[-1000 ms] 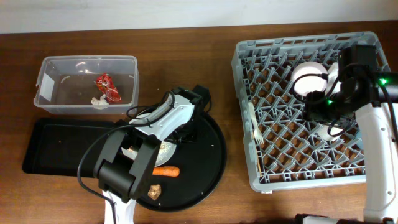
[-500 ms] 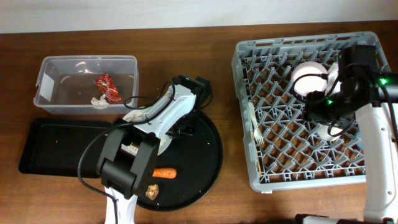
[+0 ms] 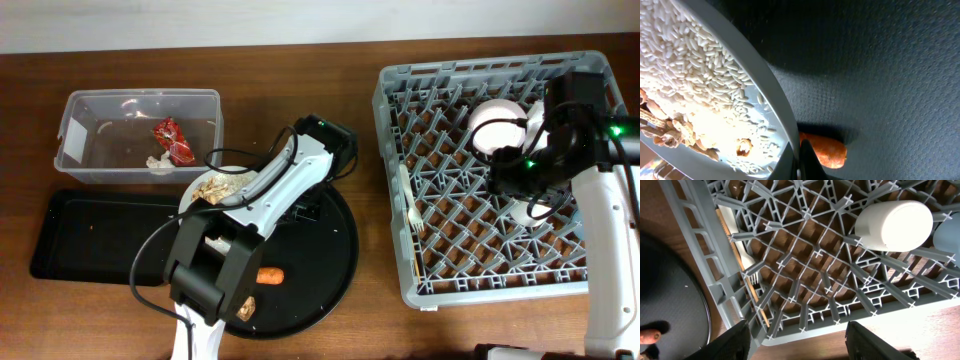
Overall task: Sort waste into correct bins and load items into the dishwasher rack
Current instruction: 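Carry the plate left and tip the rice onto the black tray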
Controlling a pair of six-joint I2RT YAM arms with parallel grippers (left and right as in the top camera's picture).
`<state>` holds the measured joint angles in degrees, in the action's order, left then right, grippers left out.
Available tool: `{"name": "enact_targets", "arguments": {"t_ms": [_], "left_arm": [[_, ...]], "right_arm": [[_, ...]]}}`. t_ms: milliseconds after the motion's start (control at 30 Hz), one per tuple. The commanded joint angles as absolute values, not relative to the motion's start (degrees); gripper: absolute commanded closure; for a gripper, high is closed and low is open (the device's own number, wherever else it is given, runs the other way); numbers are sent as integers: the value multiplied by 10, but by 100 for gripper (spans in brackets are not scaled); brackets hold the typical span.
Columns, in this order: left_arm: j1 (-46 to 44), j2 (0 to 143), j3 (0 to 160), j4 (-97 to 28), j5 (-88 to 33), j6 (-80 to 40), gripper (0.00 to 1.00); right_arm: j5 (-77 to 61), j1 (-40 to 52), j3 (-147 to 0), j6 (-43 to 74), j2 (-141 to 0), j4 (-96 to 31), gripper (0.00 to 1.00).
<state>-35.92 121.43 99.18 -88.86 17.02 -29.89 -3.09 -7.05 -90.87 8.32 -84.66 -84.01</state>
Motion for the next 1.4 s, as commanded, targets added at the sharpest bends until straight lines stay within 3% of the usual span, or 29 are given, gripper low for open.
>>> {"name": "enact_targets", "arguments": {"t_ms": [0,633,1000,1367], "left_arm": [[-346,1169,1003,-895,193,-325,100],[-146,1066,1003,-901,182,-275,100],[-30,1066,1003,-864,74,-170,100],[22,1066,1002,-855,-3,-146,100]], "right_arm": [[-28,-72,-913,77,-844,-840,36],[-23,-72,-913,77,-844,-841,36],[-23,-72,-913,77,-844,-843,36],[-19,-72,-913,77,-844,-847,36]]}}
